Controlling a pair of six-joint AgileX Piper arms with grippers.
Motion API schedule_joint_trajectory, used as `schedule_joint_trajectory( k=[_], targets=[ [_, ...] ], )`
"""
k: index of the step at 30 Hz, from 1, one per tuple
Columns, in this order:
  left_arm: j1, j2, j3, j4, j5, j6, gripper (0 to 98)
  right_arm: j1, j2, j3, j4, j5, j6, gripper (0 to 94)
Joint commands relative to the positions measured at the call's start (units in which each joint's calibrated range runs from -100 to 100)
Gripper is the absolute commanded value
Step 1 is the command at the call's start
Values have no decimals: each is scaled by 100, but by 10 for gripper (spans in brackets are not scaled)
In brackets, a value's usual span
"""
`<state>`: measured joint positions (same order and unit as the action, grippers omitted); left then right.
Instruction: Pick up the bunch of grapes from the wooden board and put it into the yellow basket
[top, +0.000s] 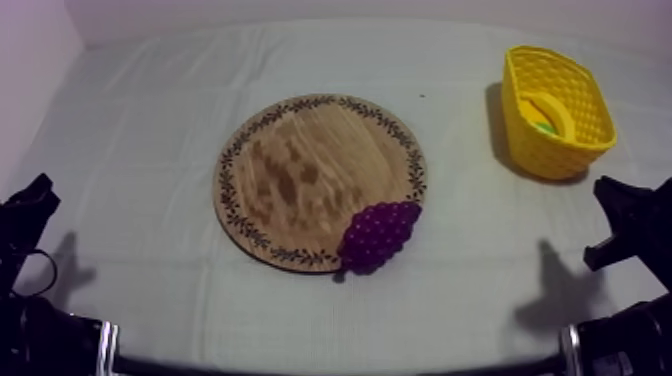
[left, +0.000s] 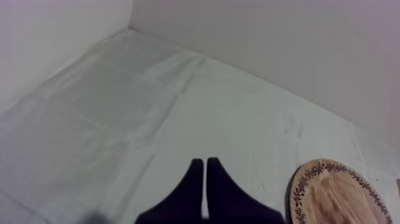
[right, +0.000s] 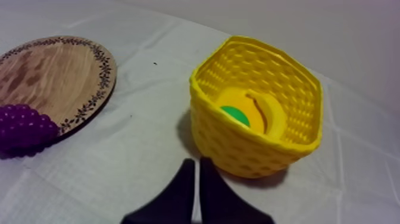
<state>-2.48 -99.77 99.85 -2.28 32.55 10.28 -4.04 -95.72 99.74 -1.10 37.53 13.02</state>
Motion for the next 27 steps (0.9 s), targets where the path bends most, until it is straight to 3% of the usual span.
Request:
schedule_joint_trajectory(
  k=[1,11,22,27],
  targets=[
    [-1,3,4,1,3,0,0,44,-3,-7,-54,-3,5,6],
    [-1,3,4,1,3,0,0,51,-3,-7,-54,-3,267,6],
    [-1,3,4,1,3,0,0,36,-3,-4,-79,-12,303,5],
    [-1,3,4,1,3,0,0,28,180,-129,56,-84,182,5]
  ],
)
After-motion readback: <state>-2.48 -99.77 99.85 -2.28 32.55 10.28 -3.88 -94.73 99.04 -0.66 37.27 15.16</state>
